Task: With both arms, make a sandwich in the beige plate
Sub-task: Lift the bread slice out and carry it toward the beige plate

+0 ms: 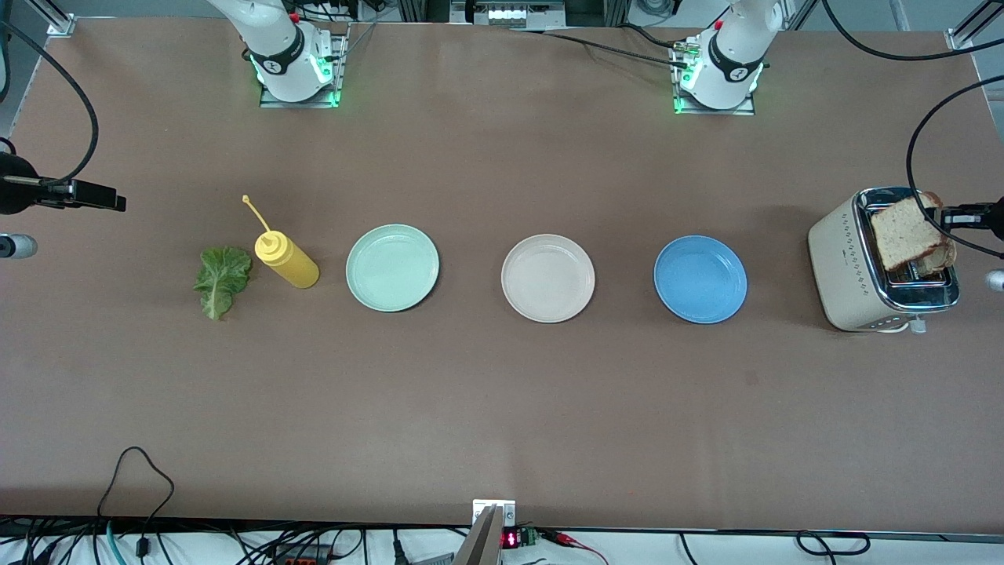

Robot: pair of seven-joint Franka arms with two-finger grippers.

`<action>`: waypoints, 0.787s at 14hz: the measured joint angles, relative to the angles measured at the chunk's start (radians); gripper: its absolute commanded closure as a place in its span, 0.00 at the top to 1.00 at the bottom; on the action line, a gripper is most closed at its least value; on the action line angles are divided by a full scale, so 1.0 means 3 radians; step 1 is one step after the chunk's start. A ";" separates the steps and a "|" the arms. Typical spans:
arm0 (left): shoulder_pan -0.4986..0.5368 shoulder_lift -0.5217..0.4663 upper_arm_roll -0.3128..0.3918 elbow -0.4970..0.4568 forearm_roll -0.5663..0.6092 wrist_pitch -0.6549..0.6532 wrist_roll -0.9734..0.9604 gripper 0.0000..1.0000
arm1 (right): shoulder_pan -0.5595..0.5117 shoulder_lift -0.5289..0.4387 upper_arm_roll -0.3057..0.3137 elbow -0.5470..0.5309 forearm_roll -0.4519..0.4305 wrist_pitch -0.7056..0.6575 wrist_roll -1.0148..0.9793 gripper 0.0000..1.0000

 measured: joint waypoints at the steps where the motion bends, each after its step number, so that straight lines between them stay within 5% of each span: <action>1: -0.0048 -0.0005 -0.0006 0.0065 0.0000 -0.0095 0.0000 0.01 | 0.0000 0.0000 0.0000 0.0000 0.0000 0.0000 0.0000 1.00; 6: -0.0607 -0.0086 -0.0066 0.0186 -0.0020 -0.0394 -0.0002 0.01 | -0.0003 0.0000 -0.0003 0.0000 0.0000 0.0000 0.0000 1.00; 11: -0.1107 -0.0028 -0.0459 0.0165 -0.0223 -0.0359 -0.0331 0.01 | -0.0004 0.0016 -0.0006 -0.0001 0.0000 -0.0002 -0.0036 1.00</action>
